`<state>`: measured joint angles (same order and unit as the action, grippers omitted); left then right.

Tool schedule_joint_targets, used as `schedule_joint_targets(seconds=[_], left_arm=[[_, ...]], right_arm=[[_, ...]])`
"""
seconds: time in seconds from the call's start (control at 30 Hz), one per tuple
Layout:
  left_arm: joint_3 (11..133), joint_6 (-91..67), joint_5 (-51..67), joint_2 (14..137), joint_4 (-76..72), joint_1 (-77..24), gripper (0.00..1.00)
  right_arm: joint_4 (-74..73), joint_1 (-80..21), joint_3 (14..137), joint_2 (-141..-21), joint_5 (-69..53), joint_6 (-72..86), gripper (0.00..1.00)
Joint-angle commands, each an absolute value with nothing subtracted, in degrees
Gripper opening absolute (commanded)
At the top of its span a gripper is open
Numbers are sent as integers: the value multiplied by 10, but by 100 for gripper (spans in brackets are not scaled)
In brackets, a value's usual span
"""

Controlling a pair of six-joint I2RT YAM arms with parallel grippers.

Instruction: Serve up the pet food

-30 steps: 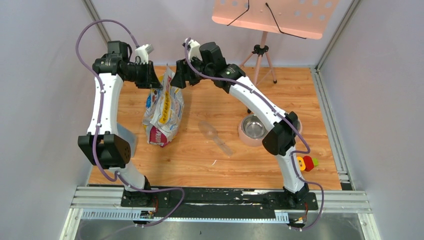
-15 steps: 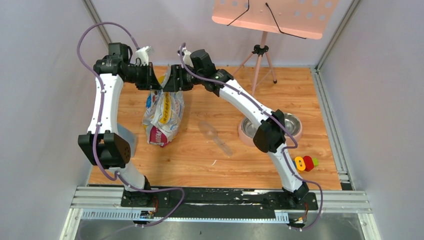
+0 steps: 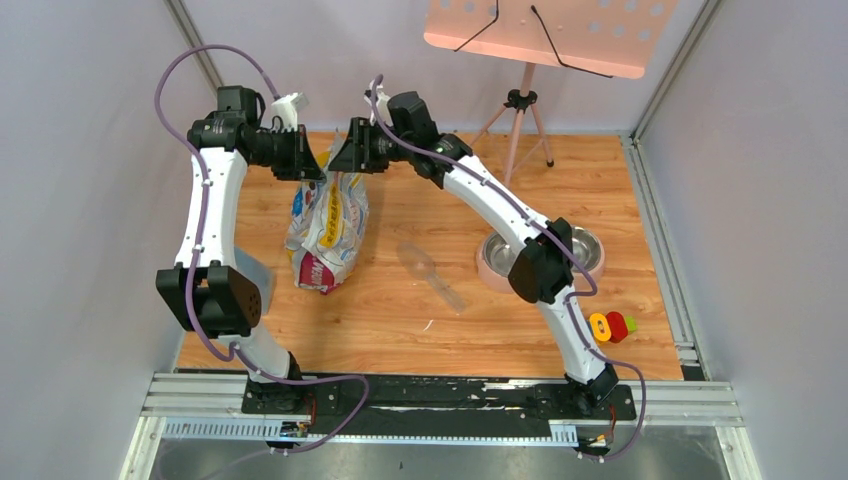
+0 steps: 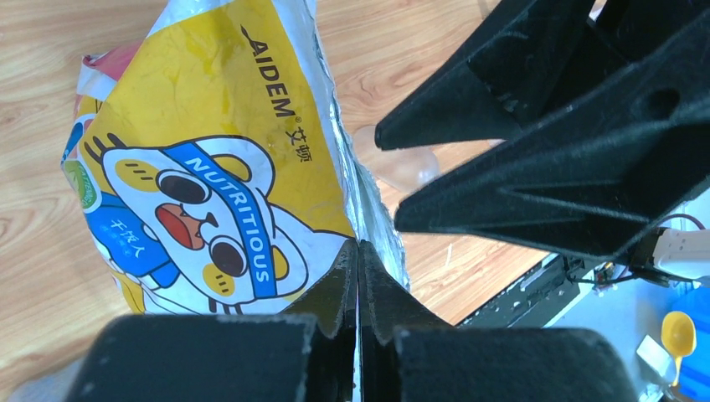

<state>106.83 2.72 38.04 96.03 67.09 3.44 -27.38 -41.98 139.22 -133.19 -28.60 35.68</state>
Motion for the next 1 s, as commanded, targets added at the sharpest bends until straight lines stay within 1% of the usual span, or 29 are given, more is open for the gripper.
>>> schedule_joint_targets(seconds=[0.0,0.13,0.2,0.37,0.5,0.63,0.77,0.87,0.93,0.97], left_arm=[[1069,22,391,946,673,32,0],[1073,19,396,948,672,32,0],[1072,18,399,949,672,32,0],[1070,15,405,952,671,32,0],[1071,12,405,953,668,32,0],[1070,13,403,951,669,32,0],[1070,13,403,952,670,32,0],[1070,12,403,953,669,32,0],[1069,11,405,954,668,32,0],[1070,10,406,954,668,32,0]], right_arm=[[-260,-429,1411,-1340,-238,378,46],[-265,-433,1416,-1343,-204,376,44],[-268,-434,1419,-1342,-192,379,44],[-268,-434,1421,-1341,-223,398,50],[-266,-435,1418,-1344,-239,401,51],[-267,-435,1414,-1345,-233,397,45],[-271,-435,1398,-1343,-228,391,35],[-273,-435,1383,-1340,-232,383,30],[-276,-436,1379,-1338,-229,376,29],[-277,-437,1378,-1338,-227,370,30]])
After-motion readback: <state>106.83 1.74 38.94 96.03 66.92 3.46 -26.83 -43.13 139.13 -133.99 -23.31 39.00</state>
